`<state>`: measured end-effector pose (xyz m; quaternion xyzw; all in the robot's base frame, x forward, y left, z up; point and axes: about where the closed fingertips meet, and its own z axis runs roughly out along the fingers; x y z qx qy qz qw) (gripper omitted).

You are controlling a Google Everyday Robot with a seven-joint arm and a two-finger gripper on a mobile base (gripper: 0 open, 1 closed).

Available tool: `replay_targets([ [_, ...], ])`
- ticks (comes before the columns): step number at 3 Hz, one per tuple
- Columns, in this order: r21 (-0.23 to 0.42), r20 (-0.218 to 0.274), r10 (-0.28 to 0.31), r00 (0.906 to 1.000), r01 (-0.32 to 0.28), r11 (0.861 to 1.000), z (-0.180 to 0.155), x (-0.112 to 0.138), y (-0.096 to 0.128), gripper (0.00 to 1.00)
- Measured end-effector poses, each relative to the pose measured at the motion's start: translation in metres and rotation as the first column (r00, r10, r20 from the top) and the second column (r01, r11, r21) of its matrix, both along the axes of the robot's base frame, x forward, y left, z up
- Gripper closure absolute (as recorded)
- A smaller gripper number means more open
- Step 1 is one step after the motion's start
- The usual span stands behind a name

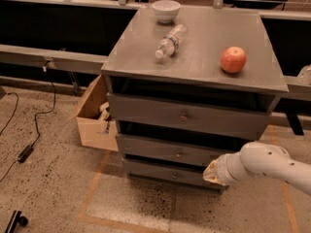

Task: Open middle drawer

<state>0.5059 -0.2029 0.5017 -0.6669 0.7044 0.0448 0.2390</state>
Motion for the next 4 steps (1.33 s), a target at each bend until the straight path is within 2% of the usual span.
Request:
replay_targets([
  [1, 0.028, -0.032, 0.042, 0.9986, -0.041, 0.999, 0.026, -0.025, 0.014, 0.8],
  [2, 0.034, -0.05, 0.061, 0.9969, -0.059, 0.998, 0.029, -0.031, 0.023, 0.56],
  [3, 0.027, -0.061, 0.051, 0.9968, -0.05, 0.998, 0.014, -0.025, 0.026, 0.34],
  [4, 0.002, -0.058, 0.029, 0.9979, -0.029, 1.0, -0.006, -0.008, 0.024, 0.1],
])
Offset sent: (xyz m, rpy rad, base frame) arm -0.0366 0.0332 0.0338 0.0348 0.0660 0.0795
